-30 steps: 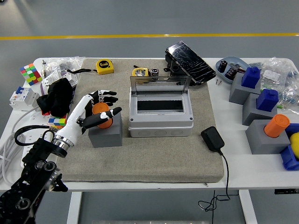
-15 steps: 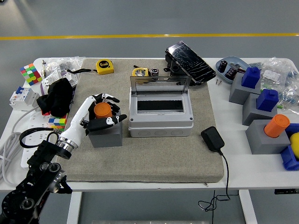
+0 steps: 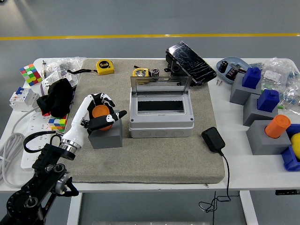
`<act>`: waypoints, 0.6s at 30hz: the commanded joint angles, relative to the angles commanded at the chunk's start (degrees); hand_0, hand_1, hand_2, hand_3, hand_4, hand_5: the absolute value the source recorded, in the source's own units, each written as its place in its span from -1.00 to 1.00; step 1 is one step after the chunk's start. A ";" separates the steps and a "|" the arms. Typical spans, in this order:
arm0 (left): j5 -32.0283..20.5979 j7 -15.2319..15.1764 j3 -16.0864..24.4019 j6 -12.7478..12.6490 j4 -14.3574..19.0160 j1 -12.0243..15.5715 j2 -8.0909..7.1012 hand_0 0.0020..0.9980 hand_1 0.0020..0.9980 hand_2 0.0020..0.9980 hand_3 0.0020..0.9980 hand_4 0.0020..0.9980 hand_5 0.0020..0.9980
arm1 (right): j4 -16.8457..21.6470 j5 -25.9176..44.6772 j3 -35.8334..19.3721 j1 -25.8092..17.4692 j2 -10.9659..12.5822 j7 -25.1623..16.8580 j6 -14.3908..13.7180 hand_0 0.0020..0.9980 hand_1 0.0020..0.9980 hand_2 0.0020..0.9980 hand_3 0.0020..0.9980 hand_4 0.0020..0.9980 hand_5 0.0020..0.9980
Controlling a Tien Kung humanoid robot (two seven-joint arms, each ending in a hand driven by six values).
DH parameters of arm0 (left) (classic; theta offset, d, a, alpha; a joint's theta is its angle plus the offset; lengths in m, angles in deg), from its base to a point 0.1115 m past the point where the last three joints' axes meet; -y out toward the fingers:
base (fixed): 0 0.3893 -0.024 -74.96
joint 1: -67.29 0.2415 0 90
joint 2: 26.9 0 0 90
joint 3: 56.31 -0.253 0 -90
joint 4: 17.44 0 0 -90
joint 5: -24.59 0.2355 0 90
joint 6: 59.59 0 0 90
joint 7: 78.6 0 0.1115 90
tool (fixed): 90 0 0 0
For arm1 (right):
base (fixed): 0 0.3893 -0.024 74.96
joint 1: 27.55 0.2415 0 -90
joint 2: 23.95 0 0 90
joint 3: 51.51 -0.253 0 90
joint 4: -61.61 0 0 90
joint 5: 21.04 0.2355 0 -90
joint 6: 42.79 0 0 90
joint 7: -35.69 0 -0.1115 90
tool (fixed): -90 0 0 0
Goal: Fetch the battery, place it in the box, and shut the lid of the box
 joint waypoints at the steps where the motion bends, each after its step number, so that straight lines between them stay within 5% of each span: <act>1: -0.63 -0.54 -0.11 -0.23 -0.09 -0.07 0.10 -0.73 -0.75 -0.61 -0.56 1.00 -0.79 | 0.00 0.02 0.03 -0.01 0.01 0.00 0.01 0.28 0.30 0.32 0.15 0.95 0.16; 2: -1.31 -1.13 -0.21 -0.45 -0.17 -0.18 0.19 -0.84 -0.93 -0.80 -0.73 1.00 -0.77 | 0.00 -0.03 0.02 0.00 0.01 0.01 0.01 0.28 0.30 0.32 0.15 0.95 0.16; 7: -3.93 -3.20 -0.93 -1.02 -0.11 -0.65 0.38 -0.84 -0.93 -0.80 -0.73 1.00 -0.77 | 0.00 -0.08 -0.17 0.03 0.00 0.04 -0.01 0.28 0.30 0.32 0.15 0.95 0.16; 8: -4.06 -3.23 -1.00 -0.98 -0.05 -0.72 0.38 -0.90 -1.00 -0.89 -0.85 1.00 -0.75 | 0.00 -0.15 -0.24 0.04 0.00 0.06 -0.02 0.28 0.29 0.32 0.15 0.95 0.16; 18: -1.54 -0.66 -1.27 -0.09 3.02 -1.02 -0.03 -0.93 -1.00 -0.92 -0.91 1.00 -0.74 | 0.00 -0.21 -0.29 -0.02 -0.03 0.07 -0.01 0.28 0.30 0.32 0.15 0.95 0.16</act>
